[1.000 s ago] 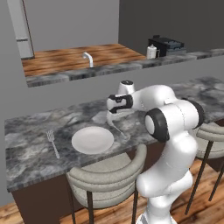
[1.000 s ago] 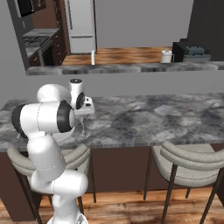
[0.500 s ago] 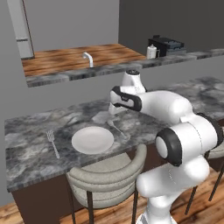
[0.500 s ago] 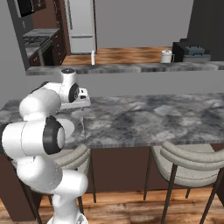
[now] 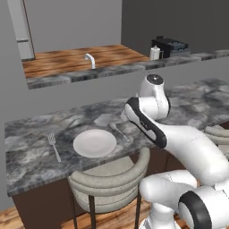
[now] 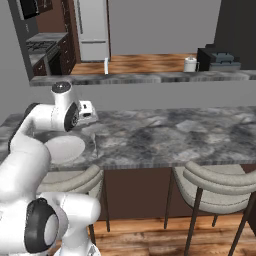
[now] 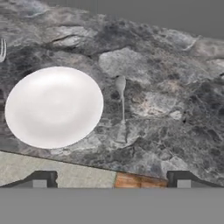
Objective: Take the fork and place it on the left side of the plate. Then take the spoon and place it on the right side of the plate. Make sure they're directly next to the plate.
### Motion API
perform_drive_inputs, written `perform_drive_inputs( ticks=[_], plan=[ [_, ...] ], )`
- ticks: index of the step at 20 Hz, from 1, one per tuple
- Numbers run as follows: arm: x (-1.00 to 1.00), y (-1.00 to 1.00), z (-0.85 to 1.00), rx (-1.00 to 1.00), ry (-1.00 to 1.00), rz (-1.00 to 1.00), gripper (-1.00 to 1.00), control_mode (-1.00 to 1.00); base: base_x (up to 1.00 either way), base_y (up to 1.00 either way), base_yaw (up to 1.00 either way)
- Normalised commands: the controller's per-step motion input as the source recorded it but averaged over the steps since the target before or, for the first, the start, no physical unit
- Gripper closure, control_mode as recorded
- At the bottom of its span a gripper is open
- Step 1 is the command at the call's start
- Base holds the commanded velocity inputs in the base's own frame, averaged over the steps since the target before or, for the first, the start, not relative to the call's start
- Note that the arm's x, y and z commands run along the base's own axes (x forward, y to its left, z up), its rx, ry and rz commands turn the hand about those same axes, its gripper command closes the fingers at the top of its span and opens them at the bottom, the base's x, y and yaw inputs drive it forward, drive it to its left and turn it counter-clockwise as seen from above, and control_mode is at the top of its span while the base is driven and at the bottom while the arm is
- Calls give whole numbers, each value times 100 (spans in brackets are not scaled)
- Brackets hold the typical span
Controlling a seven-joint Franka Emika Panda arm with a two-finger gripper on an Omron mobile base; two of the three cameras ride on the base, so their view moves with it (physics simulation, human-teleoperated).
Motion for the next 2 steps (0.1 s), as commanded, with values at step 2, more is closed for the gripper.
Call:
perform_drive_inputs(
  ticks=[2],
  plan=[
    [-99,-22,40,0,-36,7,-100,-100,0,0,0]
  ],
)
